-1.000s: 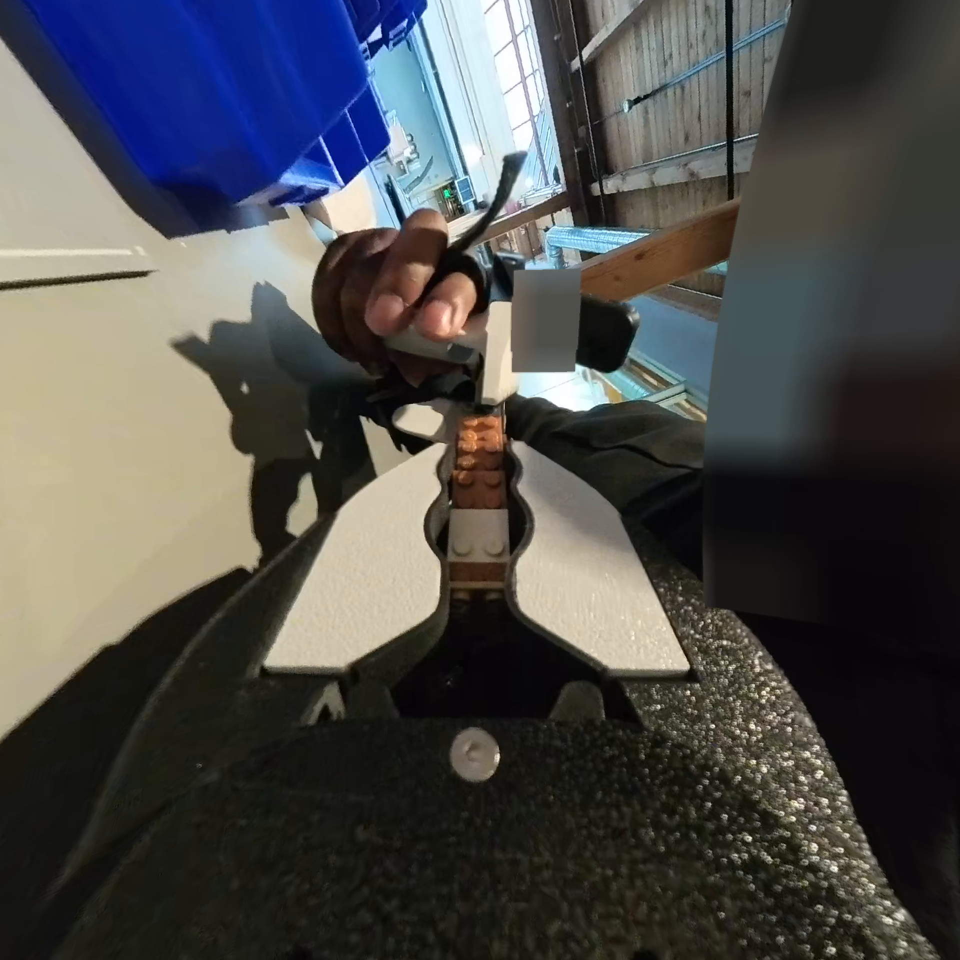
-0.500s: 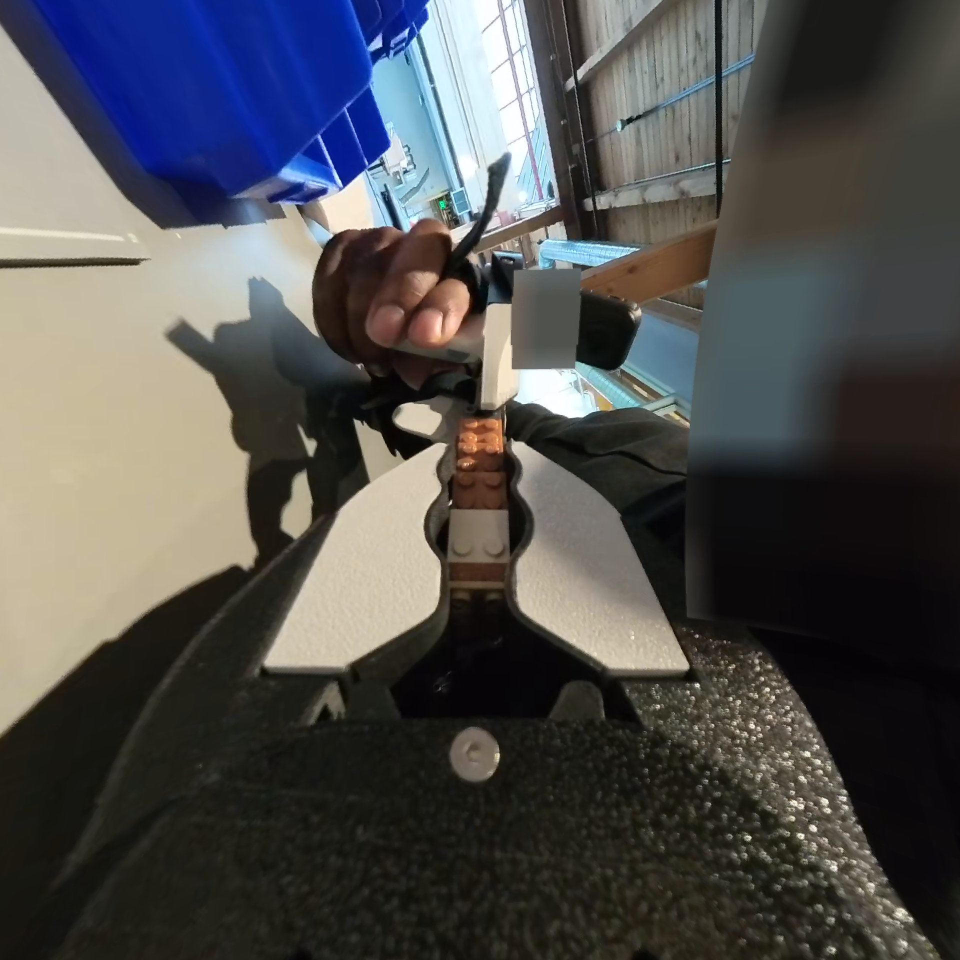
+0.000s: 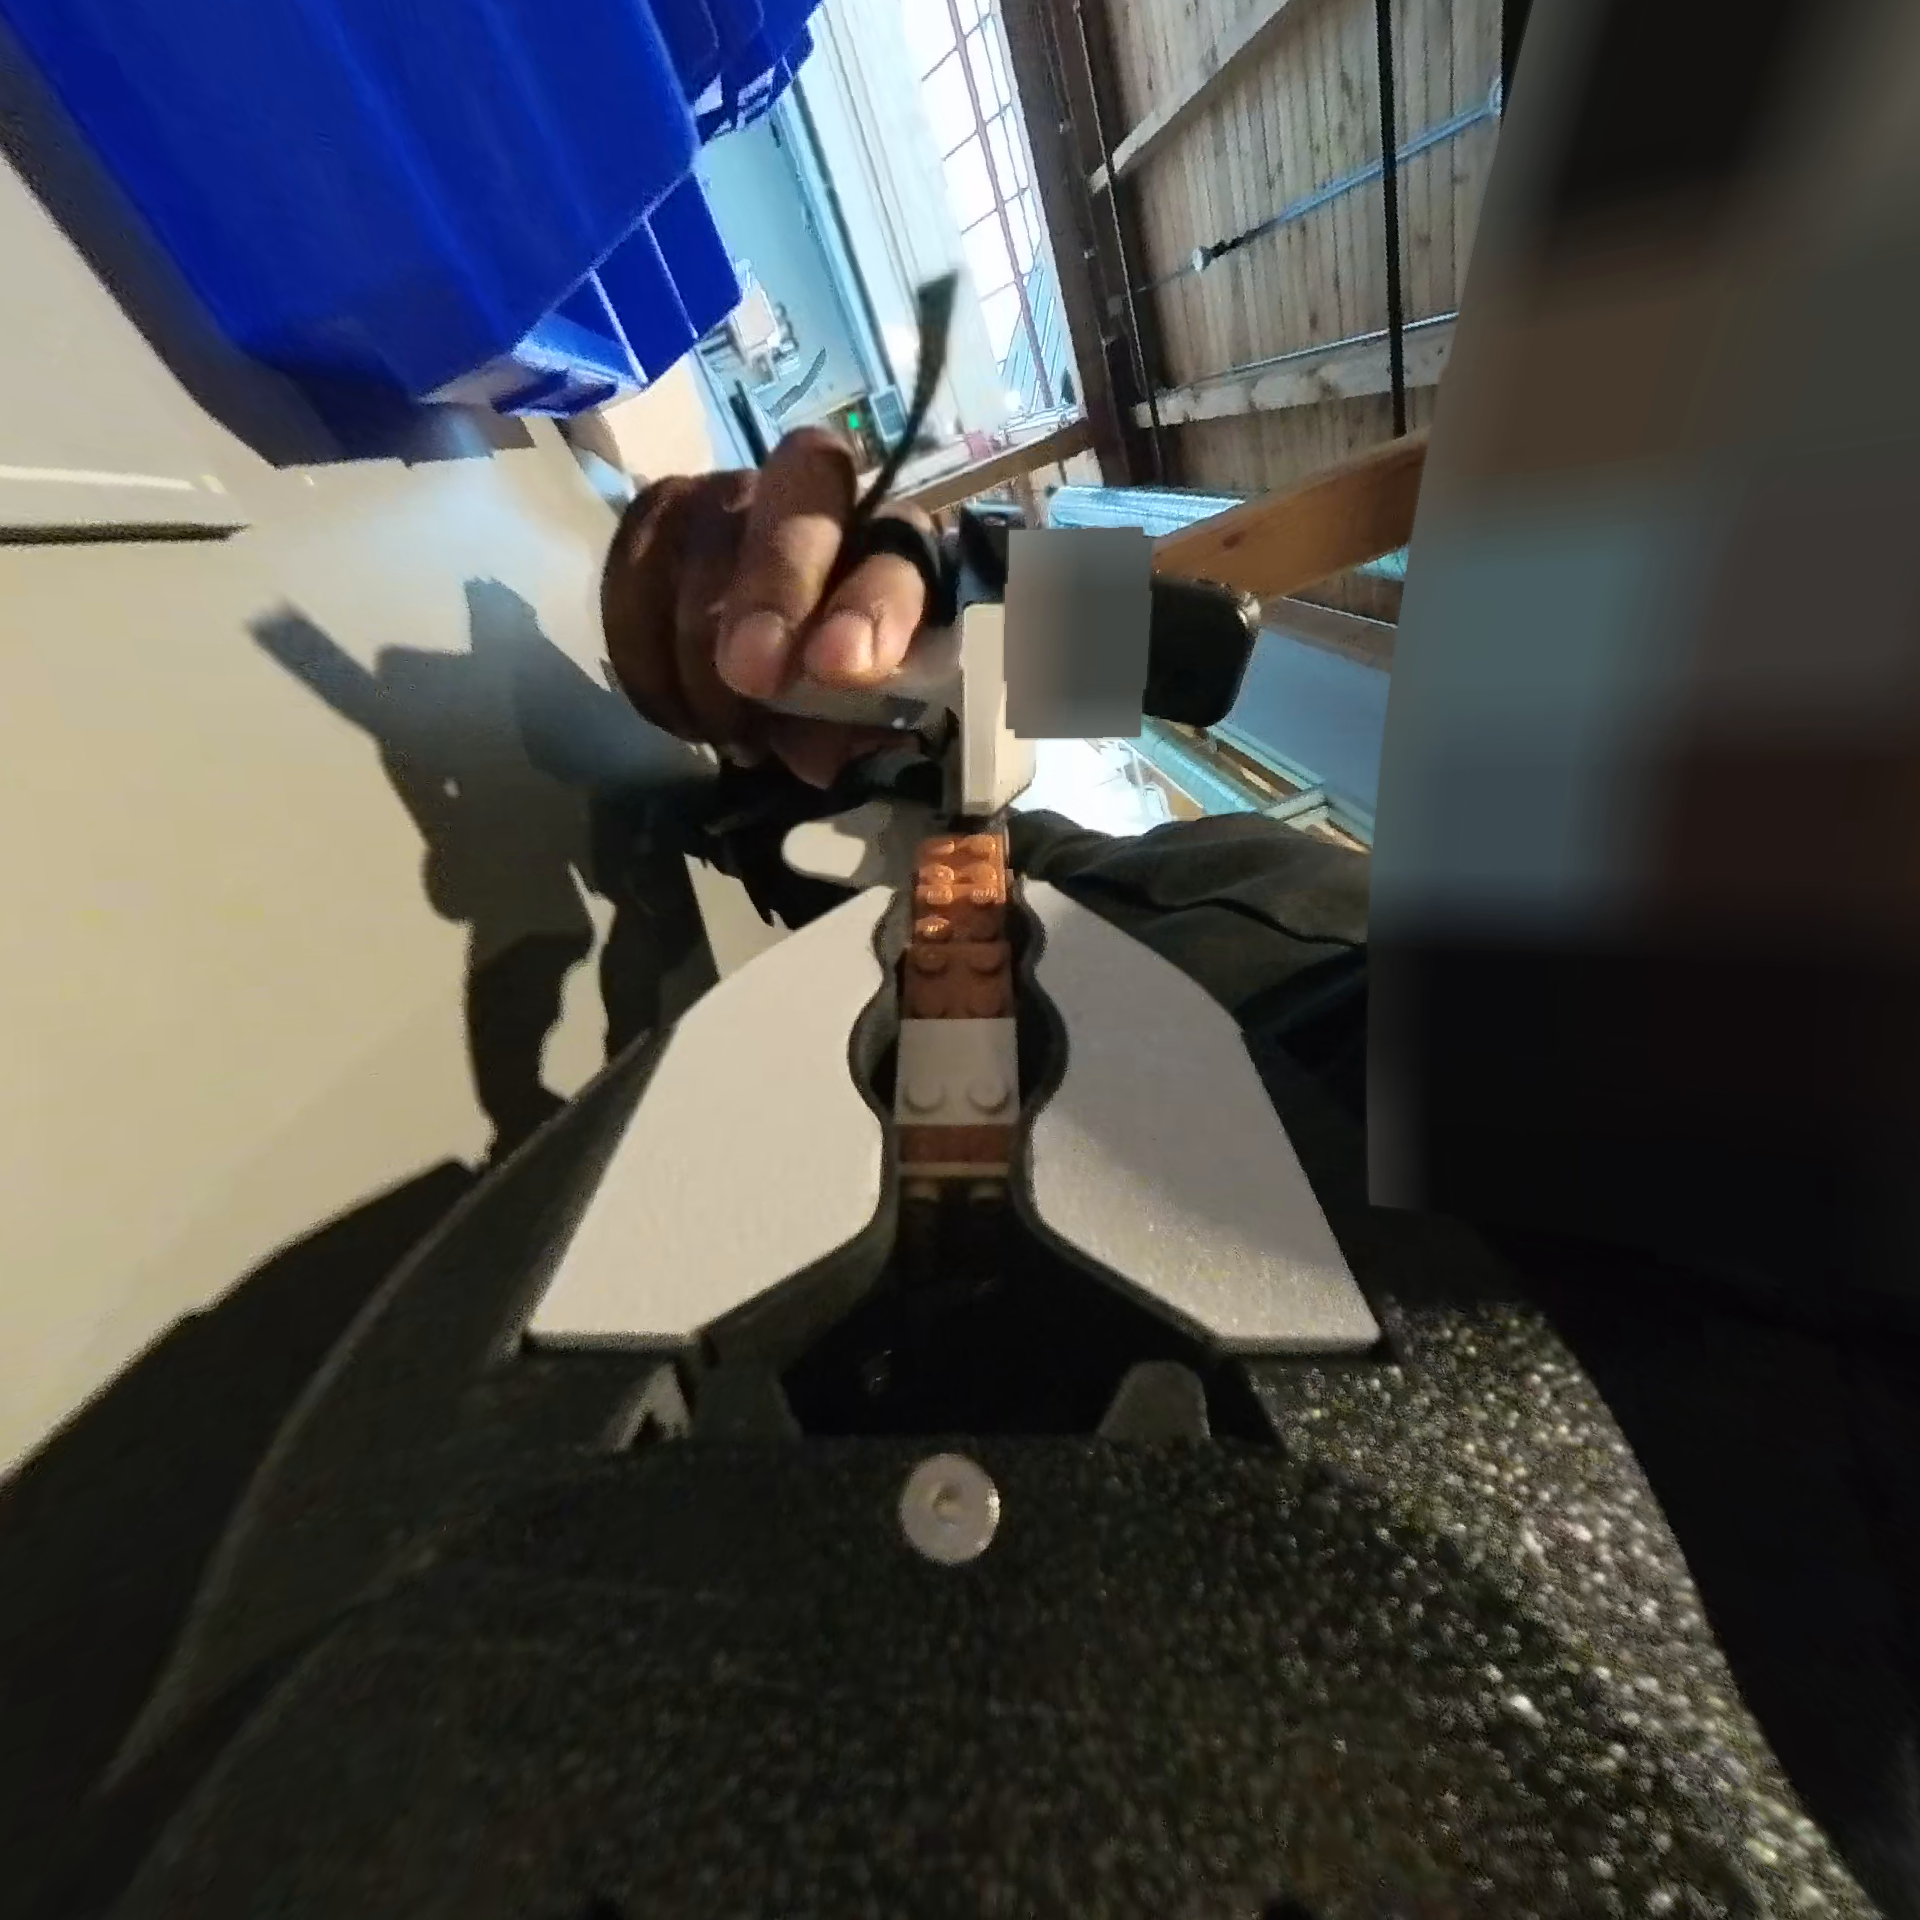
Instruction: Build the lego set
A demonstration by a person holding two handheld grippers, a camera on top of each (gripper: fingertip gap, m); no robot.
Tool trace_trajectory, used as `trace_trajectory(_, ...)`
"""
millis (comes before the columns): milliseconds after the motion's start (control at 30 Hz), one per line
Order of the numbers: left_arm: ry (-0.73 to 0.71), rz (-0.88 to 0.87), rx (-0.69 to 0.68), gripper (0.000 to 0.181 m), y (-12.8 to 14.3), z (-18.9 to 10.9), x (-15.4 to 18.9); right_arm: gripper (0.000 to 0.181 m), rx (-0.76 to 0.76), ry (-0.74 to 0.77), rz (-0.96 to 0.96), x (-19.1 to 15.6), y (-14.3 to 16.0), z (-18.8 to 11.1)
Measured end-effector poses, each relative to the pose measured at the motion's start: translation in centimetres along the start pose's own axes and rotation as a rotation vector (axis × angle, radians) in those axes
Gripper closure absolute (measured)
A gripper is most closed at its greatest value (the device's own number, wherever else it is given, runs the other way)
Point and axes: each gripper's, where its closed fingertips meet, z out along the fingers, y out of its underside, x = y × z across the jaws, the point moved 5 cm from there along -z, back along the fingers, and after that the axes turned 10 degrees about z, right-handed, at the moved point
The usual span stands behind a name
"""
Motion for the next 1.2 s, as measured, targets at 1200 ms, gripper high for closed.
trace_trajectory(1200,-0.054,0.004,-0.002,0.164,-0.1,0.6,-0.3,0.152,-0.086,0.031,-0.070,0.1,1.4,-0.3)
